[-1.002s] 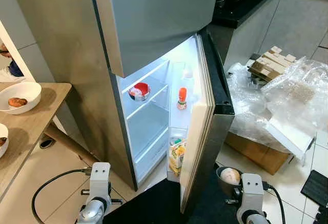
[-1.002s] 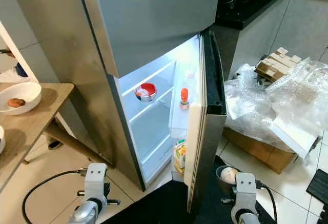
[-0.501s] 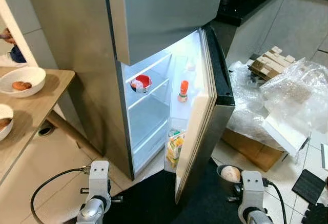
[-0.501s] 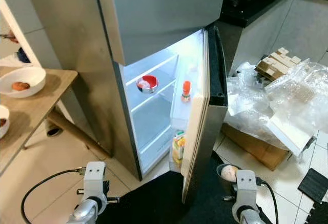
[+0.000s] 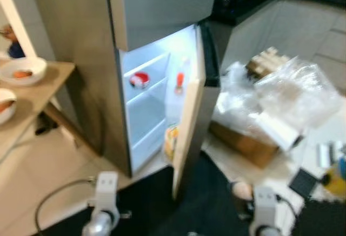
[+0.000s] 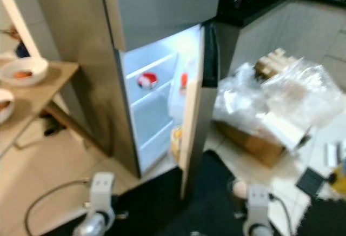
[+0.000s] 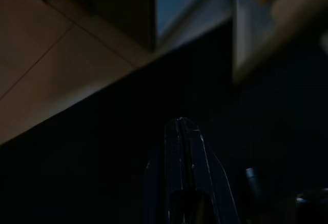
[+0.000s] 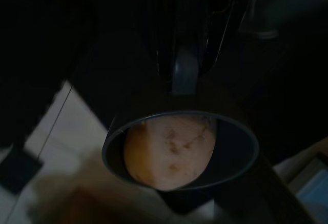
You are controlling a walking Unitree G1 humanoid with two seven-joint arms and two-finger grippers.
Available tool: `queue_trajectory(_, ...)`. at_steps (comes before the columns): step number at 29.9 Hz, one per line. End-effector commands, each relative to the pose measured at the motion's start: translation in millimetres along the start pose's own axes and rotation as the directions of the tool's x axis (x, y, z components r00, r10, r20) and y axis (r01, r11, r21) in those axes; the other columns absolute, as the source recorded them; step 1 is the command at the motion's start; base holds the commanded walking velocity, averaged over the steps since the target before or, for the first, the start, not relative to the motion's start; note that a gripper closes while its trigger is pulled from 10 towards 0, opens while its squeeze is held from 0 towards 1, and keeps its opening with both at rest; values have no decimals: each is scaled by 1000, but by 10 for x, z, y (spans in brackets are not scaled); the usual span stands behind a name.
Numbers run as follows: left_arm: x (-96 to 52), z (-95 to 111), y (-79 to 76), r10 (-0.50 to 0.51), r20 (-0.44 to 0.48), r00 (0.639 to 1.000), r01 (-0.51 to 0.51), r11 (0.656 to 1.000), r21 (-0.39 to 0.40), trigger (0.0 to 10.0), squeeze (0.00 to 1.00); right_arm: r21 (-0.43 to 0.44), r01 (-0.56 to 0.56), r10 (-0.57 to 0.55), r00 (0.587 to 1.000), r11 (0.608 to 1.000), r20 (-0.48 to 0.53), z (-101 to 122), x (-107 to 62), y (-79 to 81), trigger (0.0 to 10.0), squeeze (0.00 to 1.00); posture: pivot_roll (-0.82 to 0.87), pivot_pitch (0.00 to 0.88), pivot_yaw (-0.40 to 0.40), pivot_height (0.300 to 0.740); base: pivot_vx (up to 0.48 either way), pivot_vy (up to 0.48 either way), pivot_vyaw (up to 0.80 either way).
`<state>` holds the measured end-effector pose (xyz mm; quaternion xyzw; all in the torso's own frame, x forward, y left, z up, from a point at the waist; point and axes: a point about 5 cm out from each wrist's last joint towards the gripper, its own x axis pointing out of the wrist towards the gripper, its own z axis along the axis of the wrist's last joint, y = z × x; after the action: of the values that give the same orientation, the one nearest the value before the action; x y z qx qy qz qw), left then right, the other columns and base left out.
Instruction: Restocking fridge
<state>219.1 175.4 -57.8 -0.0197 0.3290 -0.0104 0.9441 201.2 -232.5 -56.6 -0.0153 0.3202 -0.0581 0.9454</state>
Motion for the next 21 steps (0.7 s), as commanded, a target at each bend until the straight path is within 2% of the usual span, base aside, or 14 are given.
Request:
queue_trajectory(1, -8, -39, -19, -8, -18, 1000, 8, 1000, 3, 10000, 0, 2, -4, 4, 999, 1000, 37, 73, 20, 14, 10000, 0, -143, 97, -24, 736, 0, 0, 0)
queue_trajectory(17, -15, -28, 0, 24, 3, 1000, -24, 1000, 6, 10000, 0, -3, -9, 9, 999, 1000, 39, 87, 26, 22, 10000, 0, -137, 97, -17, 736, 0, 0, 0)
queue_trajectory(21, -15, -28, -1, 37, 5, 999, -37, 999, -7, 10000, 0, -10, -20, 21, 999, 1000, 40, 91, 32, 54, 10000, 0, -135, 95, -19, 736, 0, -454, 0)
